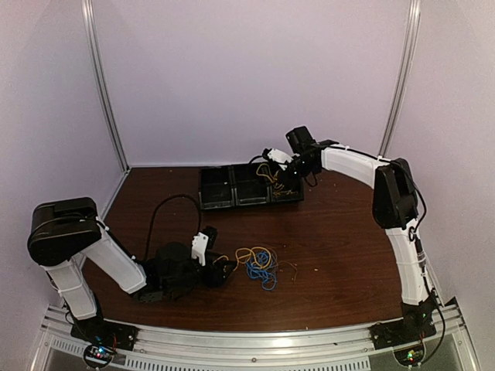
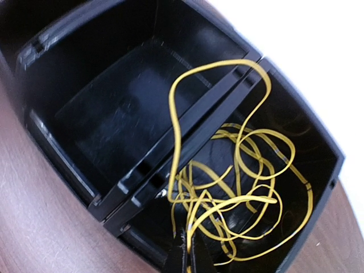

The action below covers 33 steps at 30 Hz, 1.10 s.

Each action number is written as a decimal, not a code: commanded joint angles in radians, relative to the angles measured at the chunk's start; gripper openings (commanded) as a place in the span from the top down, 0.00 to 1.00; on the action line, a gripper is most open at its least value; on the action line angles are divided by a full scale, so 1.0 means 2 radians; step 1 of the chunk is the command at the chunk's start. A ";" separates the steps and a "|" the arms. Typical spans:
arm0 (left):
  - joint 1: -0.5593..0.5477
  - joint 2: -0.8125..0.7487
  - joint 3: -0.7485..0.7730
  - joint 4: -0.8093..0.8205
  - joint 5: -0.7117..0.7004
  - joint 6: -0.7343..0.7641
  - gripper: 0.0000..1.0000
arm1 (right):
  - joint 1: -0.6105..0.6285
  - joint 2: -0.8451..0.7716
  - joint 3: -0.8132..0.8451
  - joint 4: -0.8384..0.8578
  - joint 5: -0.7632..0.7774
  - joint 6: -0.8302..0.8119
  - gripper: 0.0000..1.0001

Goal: Untangle the cables

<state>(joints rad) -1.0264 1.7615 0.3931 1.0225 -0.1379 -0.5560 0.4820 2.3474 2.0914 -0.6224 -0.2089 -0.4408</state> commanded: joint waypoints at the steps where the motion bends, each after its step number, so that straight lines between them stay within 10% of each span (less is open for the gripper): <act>1: 0.002 0.000 0.008 0.014 -0.001 0.008 0.41 | -0.006 0.033 0.032 0.036 0.012 0.004 1.00; 22: 0.002 -0.001 0.006 0.010 -0.005 0.002 0.41 | -0.004 0.030 -0.019 -0.087 -0.071 -0.010 1.00; 33: 0.002 -0.010 0.003 0.013 -0.005 0.010 0.41 | -0.005 -0.112 -0.102 -0.087 -0.056 0.005 0.54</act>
<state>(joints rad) -1.0264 1.7561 0.3927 1.0206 -0.1425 -0.5556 0.4751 2.2955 1.9369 -0.7902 -0.3172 -0.4427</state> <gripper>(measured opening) 0.590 0.408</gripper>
